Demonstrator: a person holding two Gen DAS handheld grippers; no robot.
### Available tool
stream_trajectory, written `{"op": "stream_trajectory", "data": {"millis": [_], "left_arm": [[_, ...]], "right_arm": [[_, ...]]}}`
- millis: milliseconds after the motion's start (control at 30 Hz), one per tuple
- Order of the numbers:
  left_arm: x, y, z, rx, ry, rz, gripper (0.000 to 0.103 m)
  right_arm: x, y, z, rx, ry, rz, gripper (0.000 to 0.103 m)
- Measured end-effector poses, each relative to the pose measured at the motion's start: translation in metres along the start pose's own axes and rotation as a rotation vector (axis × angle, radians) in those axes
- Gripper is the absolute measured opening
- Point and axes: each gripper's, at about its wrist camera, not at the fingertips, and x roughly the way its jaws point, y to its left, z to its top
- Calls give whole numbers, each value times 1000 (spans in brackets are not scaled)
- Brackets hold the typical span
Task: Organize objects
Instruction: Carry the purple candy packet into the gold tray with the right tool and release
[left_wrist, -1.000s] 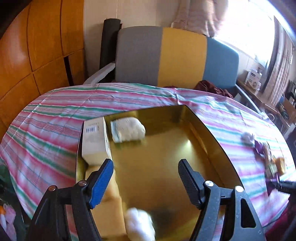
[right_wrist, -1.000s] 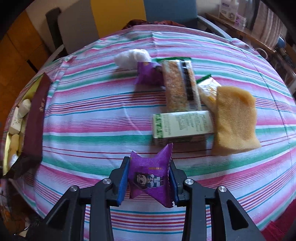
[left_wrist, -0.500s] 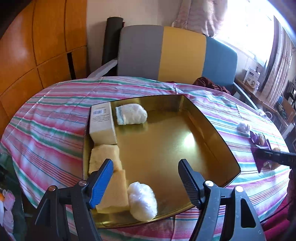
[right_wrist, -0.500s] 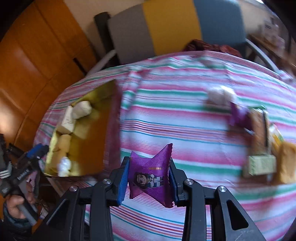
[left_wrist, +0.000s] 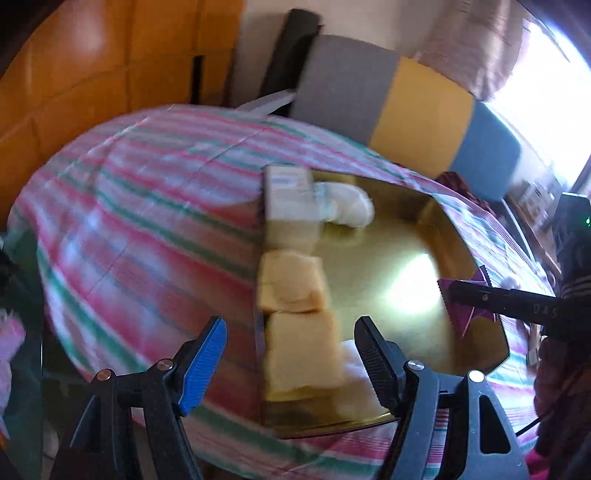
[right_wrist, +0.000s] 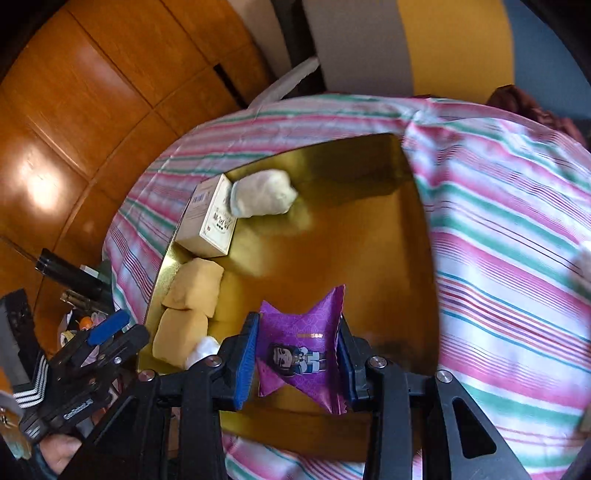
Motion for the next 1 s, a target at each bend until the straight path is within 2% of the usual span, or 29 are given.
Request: {"op": "stream_trajectory", "data": {"millis": [167,400,500,533,600,800,1000], "left_arm": [[2,17,-5,-42,18,-17,67],[1,15,-6,-15,0,-38,66],[1,13,-7,-2,-4,-47,66],[1,12,-8,5,-10,-48,66],[1,10,-10,31,-23,-52,66],[3,9,-11,37,-39,-82,66],[0,2,-13,52,-44,-87,68]], "right_arm": [[33,16,13,-5,38,4,38],[75,31,41,48,64,15,39],[90,36,58,98,47,45,45],[93,35,64,125,36,68,58],[92,34,71,158,7,77,70],[75,29,59,116,-22,48,70],[54,20,31,70,-41,-7,80]]}}
